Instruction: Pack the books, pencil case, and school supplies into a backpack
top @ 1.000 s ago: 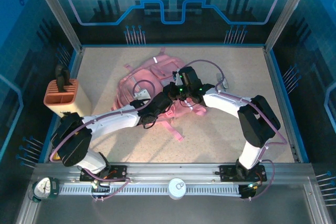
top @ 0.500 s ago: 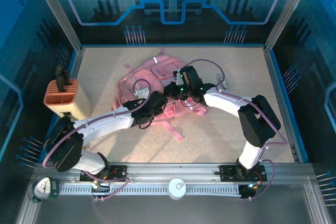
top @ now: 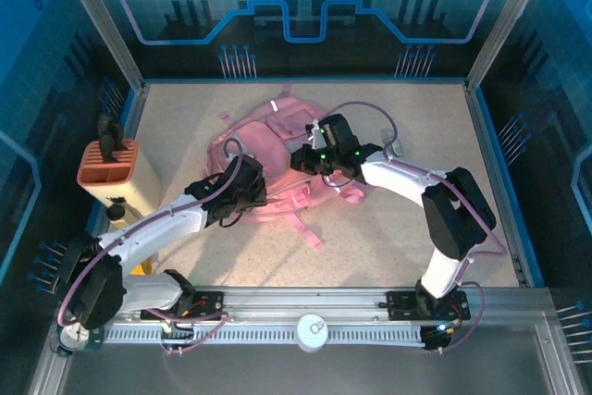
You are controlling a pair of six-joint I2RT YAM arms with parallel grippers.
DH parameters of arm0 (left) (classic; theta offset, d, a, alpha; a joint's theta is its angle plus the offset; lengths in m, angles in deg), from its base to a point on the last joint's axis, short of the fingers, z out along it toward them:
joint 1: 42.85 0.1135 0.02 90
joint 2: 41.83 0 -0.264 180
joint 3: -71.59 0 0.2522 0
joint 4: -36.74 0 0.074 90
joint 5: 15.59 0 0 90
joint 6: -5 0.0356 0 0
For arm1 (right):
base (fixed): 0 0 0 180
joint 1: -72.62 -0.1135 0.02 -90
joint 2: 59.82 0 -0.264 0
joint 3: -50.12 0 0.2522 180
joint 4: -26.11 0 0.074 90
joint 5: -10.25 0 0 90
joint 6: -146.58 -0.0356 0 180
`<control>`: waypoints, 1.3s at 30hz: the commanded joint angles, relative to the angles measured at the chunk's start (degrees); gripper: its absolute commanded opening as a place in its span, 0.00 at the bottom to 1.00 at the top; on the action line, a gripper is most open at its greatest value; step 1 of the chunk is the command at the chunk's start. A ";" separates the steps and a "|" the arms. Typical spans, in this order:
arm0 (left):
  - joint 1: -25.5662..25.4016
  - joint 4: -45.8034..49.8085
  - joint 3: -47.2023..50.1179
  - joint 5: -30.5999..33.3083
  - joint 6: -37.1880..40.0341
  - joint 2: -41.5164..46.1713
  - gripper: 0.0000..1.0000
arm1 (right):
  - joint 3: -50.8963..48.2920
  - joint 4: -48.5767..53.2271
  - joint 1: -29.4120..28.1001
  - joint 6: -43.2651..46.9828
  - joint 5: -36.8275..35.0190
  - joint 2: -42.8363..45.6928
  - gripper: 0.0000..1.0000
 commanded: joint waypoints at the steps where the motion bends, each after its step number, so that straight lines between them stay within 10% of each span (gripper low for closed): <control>1: -0.34 -1.23 -0.41 -5.92 5.17 1.14 0.00 | 3.02 2.87 2.76 5.06 -1.19 2.86 0.00; 8: -10.09 -4.14 -4.42 -6.64 3.52 -3.03 0.00 | 11.20 12.34 6.14 10.42 0.05 -1.23 0.00; 21: -17.08 -10.84 -13.77 -6.99 -0.13 -17.47 0.00 | 6.04 17.42 11.30 13.47 1.00 6.60 0.51; 39: -17.13 -9.92 -13.19 -9.83 1.14 -17.62 0.00 | -19.08 -10.49 9.12 -12.09 15.94 8.85 0.46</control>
